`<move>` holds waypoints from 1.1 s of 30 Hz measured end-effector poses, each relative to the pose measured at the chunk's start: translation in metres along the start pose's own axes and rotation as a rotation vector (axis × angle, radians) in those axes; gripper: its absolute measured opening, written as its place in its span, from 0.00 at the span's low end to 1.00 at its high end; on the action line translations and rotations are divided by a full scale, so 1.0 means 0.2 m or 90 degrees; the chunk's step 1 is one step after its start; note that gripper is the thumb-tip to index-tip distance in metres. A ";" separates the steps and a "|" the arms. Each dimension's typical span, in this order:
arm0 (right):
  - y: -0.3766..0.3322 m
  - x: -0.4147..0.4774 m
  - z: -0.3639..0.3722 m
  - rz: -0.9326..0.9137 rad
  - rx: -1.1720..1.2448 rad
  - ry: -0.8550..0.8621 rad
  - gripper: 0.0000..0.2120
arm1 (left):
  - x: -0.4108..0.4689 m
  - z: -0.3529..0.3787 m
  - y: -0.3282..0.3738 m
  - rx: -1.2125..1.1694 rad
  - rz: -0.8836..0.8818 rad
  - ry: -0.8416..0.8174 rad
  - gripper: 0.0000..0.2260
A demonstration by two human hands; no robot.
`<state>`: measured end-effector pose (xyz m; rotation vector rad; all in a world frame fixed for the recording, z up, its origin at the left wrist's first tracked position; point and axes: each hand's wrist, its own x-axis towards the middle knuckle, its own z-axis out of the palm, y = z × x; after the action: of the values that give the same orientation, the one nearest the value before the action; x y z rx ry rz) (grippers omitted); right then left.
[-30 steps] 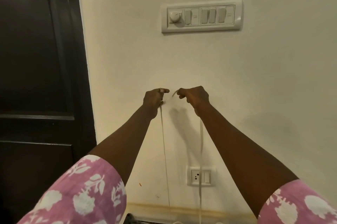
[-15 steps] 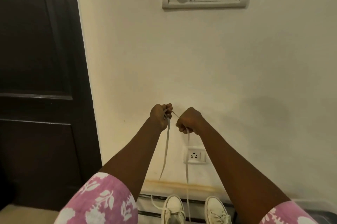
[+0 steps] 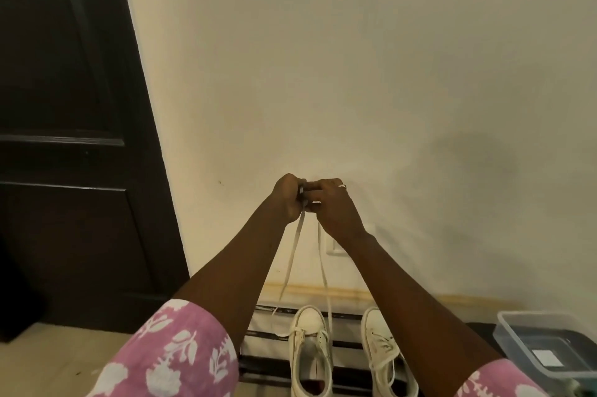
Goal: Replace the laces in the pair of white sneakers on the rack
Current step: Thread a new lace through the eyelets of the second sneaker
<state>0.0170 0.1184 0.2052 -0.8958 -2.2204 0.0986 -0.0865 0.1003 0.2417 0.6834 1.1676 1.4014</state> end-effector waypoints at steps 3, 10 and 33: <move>0.02 -0.03 0.01 -0.032 0.005 -0.003 0.13 | 0.00 -0.02 -0.05 -0.023 -0.018 0.010 0.14; 0.09 -0.13 0.04 0.079 0.144 0.019 0.07 | 0.01 -0.09 -0.23 -0.079 -0.080 -0.031 0.11; 0.18 -0.34 0.25 0.584 0.722 0.113 0.03 | 0.12 -0.20 -0.63 0.010 0.060 -0.017 0.06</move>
<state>0.0387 0.1114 0.1159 -1.0482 -1.0758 1.4454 -0.0795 0.0972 0.1072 0.7754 1.1390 1.4590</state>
